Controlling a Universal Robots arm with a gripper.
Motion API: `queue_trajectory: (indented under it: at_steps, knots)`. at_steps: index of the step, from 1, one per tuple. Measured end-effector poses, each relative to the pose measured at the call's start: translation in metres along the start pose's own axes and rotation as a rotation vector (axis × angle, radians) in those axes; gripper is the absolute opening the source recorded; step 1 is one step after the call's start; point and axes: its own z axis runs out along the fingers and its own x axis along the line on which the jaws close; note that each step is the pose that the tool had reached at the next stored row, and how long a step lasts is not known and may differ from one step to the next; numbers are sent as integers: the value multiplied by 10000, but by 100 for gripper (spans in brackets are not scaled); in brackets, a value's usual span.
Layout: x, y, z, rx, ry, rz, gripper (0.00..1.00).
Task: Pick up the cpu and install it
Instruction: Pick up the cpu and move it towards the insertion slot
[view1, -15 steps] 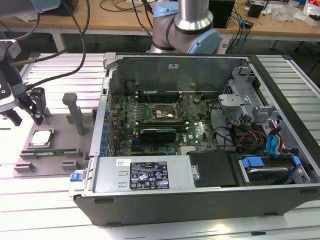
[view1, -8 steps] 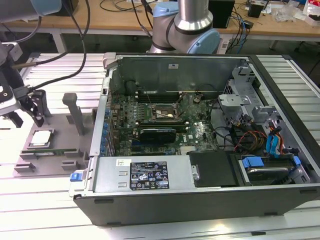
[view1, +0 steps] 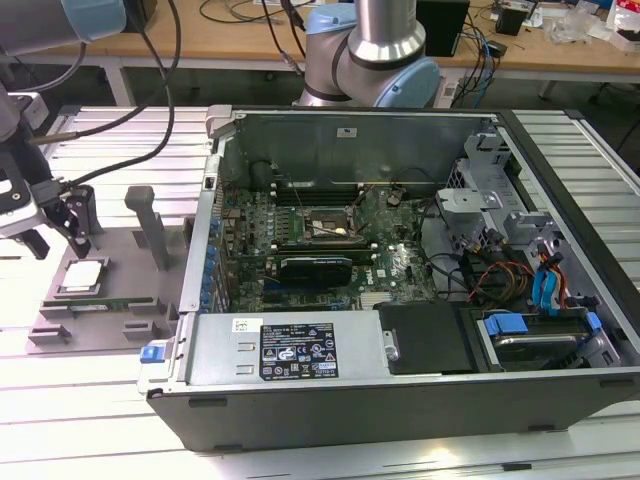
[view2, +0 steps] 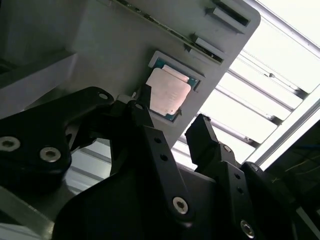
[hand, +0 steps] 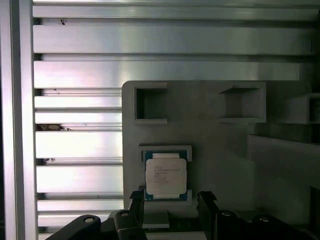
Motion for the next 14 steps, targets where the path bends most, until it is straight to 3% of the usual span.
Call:
queue_trajectory:
  at_steps: [14]
  knots:
    - [6,6,201,1,1,0,56]
